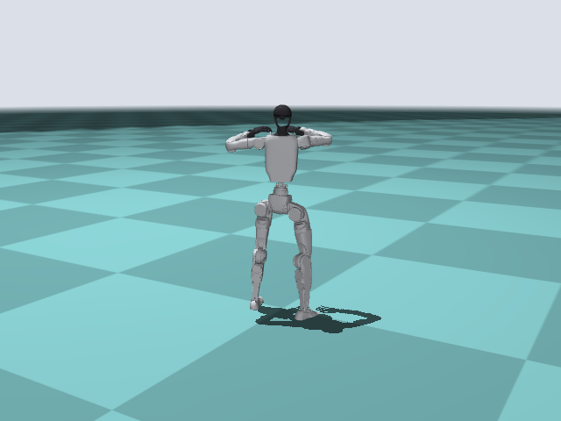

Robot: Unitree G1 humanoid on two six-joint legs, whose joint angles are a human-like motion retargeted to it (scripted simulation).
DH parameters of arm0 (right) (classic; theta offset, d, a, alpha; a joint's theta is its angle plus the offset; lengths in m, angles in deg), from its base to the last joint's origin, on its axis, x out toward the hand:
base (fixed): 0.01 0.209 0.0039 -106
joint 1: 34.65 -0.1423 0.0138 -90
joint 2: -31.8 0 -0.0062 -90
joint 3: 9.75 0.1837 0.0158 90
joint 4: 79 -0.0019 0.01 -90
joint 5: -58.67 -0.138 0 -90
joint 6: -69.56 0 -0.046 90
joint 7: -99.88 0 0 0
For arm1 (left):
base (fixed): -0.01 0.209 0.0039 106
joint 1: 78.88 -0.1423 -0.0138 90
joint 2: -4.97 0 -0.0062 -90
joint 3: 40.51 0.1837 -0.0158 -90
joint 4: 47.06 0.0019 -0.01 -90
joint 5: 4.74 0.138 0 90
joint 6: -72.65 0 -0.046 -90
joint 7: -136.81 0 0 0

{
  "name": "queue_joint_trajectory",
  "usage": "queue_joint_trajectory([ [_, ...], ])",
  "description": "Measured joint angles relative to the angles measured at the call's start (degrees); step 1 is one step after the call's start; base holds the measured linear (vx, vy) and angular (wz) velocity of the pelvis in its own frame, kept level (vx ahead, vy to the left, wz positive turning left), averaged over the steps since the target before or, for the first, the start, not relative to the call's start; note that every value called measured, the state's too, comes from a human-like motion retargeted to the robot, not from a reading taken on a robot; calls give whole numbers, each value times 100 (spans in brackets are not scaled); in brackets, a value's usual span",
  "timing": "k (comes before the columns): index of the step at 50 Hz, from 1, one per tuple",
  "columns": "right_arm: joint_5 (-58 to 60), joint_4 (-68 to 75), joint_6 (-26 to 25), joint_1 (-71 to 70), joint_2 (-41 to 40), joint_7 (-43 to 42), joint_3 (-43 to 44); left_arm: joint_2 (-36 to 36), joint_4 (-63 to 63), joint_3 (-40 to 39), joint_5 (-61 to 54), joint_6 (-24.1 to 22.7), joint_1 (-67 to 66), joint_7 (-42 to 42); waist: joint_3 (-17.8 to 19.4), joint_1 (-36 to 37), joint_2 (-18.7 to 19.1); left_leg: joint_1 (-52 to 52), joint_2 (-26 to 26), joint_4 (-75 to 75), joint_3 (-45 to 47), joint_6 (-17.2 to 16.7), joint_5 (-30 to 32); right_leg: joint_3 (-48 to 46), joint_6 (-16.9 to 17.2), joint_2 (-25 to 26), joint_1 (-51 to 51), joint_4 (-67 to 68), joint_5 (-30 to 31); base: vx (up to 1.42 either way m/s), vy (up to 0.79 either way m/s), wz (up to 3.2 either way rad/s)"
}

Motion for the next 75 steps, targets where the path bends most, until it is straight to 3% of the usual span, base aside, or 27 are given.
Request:
queue_joint_trajectory([
  [9,-216,3,-13,-152,889,-21,-249,-103,344,2892,75,104,3240,70,-37,-1823,439,477,535,181,1635,4,-147,1644,0,730,-542,-212,261,-4,-18,-173],
  [15,-307,9,-12,-188,1472,-99,-242,-335,491,4277,118,94,4897,87,45,-3002,724,928,640,127,2778,87,-142,2705,0,1138,-660,-638,601,0,-14,-175],
  [20,-280,84,-68,389,2102,-187,339,-818,687,4800,148,83,5758,150,150,-3952,989,1201,786,261,3612,156,-156,3393,0,1482,-636,-1084,945,3,-18,-155],
  [27,-263,264,-159,1616,3254,25,1374,-1566,937,4909,232,100,6197,194,374,-5461,1554,1464,1111,366,4253,116,-36,3719,0,2012,-554,-1361,1231,8,-23,-88],
  [35,-470,295,-118,1998,4061,249,1708,-1668,836,5475,206,19,6711,222,650,-6775,2200,1655,1238,16,4491,19,225,3722,0,2411,-558,-1361,1314,7,-14,-25],
  [40,-389,0,-115,1834,3925,50,1885,-1537,614,6116,120,-110,7278,128,687,-6657,2372,1678,1252,-24,4484,61,252,3698,0,2448,-544,-1361,1309,1,-1,2],
  [45,-358,-243,-112,2164,3462,16,2349,-1396,428,6608,103,-181,7727,50,635,-6098,2339,1482,1324,102,4128,85,180,3410,0,2334,-529,-1361,1241,2,2,61],
  [55,-586,-639,-52,4348,2872,302,4232,-928,291,7026,-16,-138,7939,-20,275,-4342,1660,954,1367,210,2825,72,46,2475,0,1913,-492,-970,822,1,10,116],
  [63,-772,-974,-142,4285,2896,253,4479,-1015,443,7228,-238,6,8300,-238,12,-3031,1269,637,1226,294,2281,189,-49,2152,0,1596,-696,-488,559,0,9,61],
  [68,-918,-1157,-168,3852,2867,281,4060,-1148,510,7425,-194,71,8569,-246,-39,-2945,1202,578,1139,312,2312,232,-73,2211,0,1496,-718,-581,586,-1,3,0],
  [75,-946,-941,-155,4074,2751,412,3968,-1373,779,7153,-8,79,8453,-229,80,-3642,1376,782,1245,279,2931,196,-31,2665,0,1779,-756,-875,808,-1,-10,-77],
])
